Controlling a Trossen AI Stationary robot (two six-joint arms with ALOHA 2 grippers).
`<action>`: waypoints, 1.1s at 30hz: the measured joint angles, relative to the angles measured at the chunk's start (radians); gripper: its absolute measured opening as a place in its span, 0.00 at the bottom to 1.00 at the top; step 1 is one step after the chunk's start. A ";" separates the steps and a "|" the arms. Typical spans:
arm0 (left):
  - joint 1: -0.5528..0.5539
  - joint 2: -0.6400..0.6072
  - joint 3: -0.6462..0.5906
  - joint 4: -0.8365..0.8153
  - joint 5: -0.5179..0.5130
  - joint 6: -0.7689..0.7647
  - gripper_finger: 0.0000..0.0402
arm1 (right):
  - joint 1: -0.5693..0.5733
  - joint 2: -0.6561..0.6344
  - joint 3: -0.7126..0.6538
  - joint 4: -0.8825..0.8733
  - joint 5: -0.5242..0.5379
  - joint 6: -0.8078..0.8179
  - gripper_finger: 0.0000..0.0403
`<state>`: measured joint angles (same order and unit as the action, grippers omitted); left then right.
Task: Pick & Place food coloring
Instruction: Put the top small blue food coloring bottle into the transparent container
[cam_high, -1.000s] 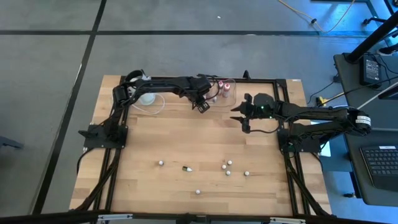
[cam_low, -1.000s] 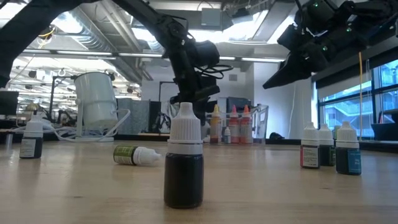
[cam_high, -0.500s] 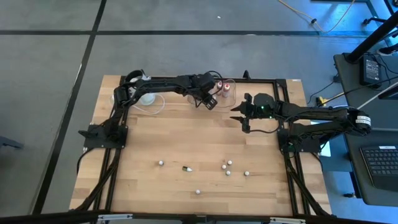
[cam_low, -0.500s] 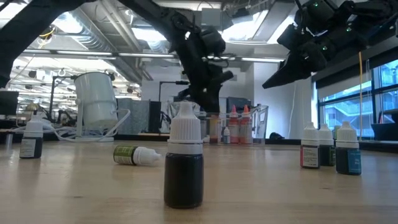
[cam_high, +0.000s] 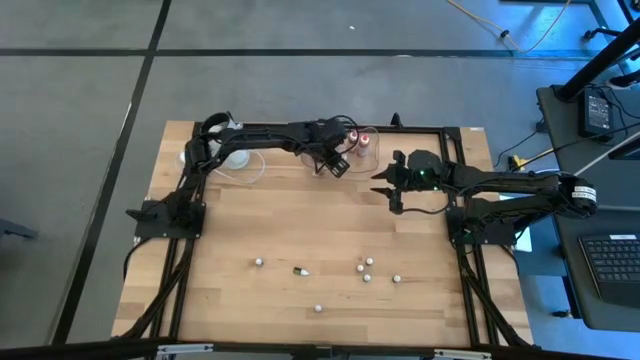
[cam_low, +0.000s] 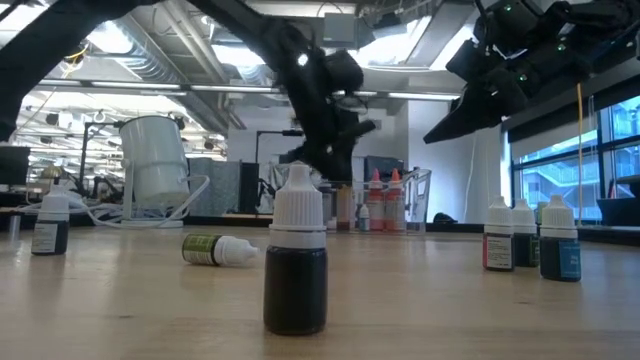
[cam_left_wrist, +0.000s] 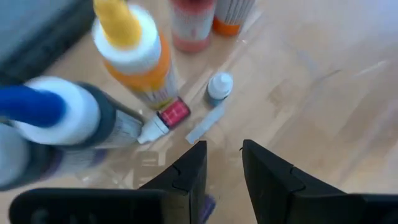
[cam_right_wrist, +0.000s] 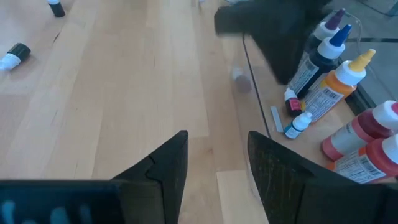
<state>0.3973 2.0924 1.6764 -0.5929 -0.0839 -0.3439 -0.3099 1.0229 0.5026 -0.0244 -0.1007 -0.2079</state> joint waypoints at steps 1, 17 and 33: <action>0.000 -0.019 0.000 0.001 0.000 0.015 0.25 | 0.000 -0.008 0.001 -0.008 -0.007 0.007 0.42; -0.216 -0.410 -0.381 0.576 -0.008 0.288 0.25 | 0.359 -0.190 0.042 -0.192 -0.089 -0.001 0.42; -0.325 -0.688 -0.826 1.099 -0.003 0.270 0.24 | 0.949 0.057 0.237 -0.368 0.433 0.135 0.42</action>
<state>0.0723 1.4045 0.8500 0.5061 -0.0865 -0.0739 0.6395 1.0797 0.7400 -0.3926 0.3326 -0.0728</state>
